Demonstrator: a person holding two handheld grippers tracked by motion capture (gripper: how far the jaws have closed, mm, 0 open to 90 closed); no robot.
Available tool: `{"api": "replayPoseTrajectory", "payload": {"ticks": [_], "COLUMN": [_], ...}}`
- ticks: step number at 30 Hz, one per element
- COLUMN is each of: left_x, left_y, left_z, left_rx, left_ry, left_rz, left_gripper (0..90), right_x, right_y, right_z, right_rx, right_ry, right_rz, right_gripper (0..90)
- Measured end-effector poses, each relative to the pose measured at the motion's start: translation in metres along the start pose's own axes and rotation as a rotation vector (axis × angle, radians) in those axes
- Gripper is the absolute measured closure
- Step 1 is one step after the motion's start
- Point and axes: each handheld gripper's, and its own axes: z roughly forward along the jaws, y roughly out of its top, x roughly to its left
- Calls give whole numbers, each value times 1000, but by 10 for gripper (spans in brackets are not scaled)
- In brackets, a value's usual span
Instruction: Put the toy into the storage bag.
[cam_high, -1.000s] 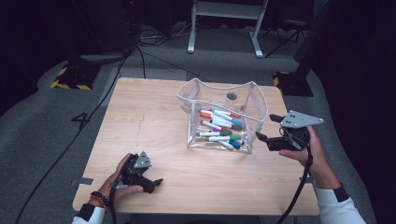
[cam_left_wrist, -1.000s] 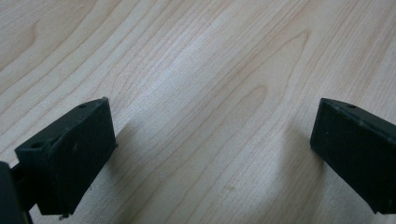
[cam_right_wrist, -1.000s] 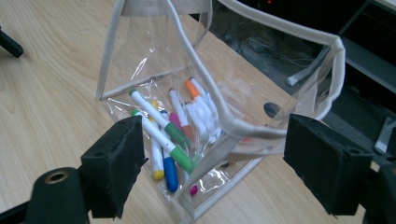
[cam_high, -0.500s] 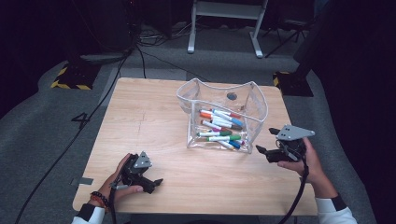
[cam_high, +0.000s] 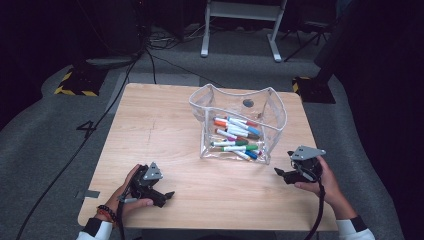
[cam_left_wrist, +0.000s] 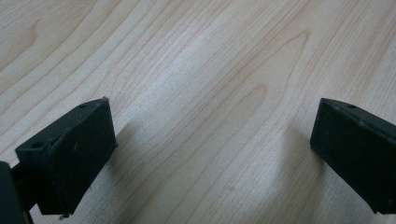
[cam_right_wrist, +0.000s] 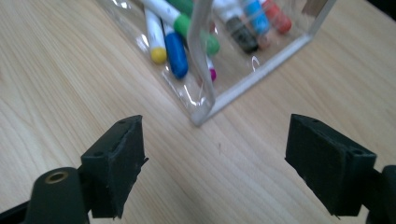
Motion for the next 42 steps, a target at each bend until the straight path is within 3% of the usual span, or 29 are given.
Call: {"api": "replayPoseTrajectory", "payload": {"ticks": [3,10,17,22,29,42], "left_x": [0,0,1,1,0,1], "left_y": [0,0,1,1,1,2], "left_z": [0,0,1,1,1,2], "left_rx": [0,0,1,1,-1,3], "left_ry": [0,-3,-2,-2,3,-1], "left_rz": [0,1,0,0,-8,-1], "left_gripper": [4,3,2,1,3,1], "right_x": [-1,0,1,1,-1,1], "right_y": [-8,-29,-53,-71,-92,-95], "right_z": [4,7,7,5,0,-2], "right_rx": [11,31,34,18,-51,-56], "right_ry": [24,20,48,53,45,19], "right_rz": [20,31,75,125,244,265], "right_gripper": [203,203,203,192,174,172]}}
